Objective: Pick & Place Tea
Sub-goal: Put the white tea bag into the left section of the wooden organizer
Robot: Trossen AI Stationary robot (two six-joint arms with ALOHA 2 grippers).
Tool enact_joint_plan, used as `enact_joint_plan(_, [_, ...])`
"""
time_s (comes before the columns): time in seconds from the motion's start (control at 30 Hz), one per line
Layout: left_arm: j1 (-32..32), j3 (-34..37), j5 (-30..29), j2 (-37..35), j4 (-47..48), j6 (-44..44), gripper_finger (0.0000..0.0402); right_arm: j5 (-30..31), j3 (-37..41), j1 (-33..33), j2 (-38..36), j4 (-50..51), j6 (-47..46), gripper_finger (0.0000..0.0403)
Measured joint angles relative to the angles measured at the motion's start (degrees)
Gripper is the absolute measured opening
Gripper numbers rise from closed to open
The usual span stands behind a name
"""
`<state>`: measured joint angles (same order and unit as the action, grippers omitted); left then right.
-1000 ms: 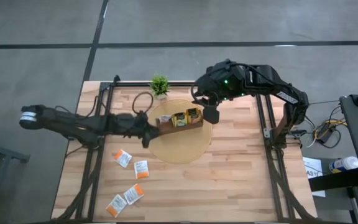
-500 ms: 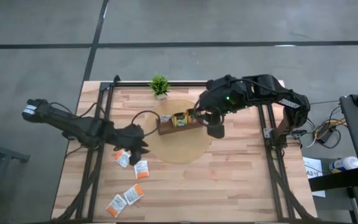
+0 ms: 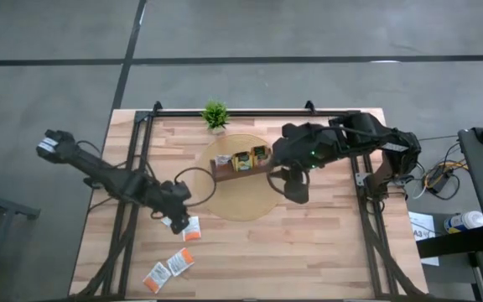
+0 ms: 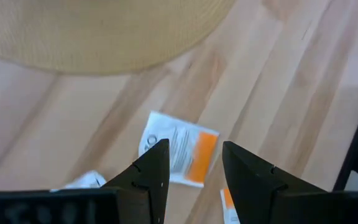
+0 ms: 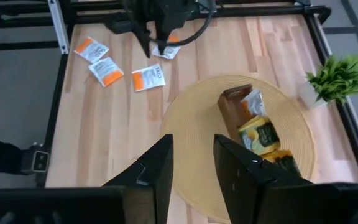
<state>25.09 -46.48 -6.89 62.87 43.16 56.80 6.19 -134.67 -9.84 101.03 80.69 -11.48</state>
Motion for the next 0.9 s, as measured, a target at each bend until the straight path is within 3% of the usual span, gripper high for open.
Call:
enact_joint_plan(0.27, [3.97,0.0,0.86,6.42,0.15,11.23,0.0142,2.89,0.0,-2.89,0.0,1.66,-0.6,0.0114])
enact_joint_plan(0.53, [3.95,0.02,8.01,13.57,0.53,24.81,0.0142,2.97,0.0,-3.54,0.0,5.09,-1.66,0.0114])
enact_joint_plan(0.9, [3.62,-0.7,7.84,18.65,1.91,26.24,0.0142,2.98,0.0,-3.52,0.0,4.82,-1.64,0.0114])
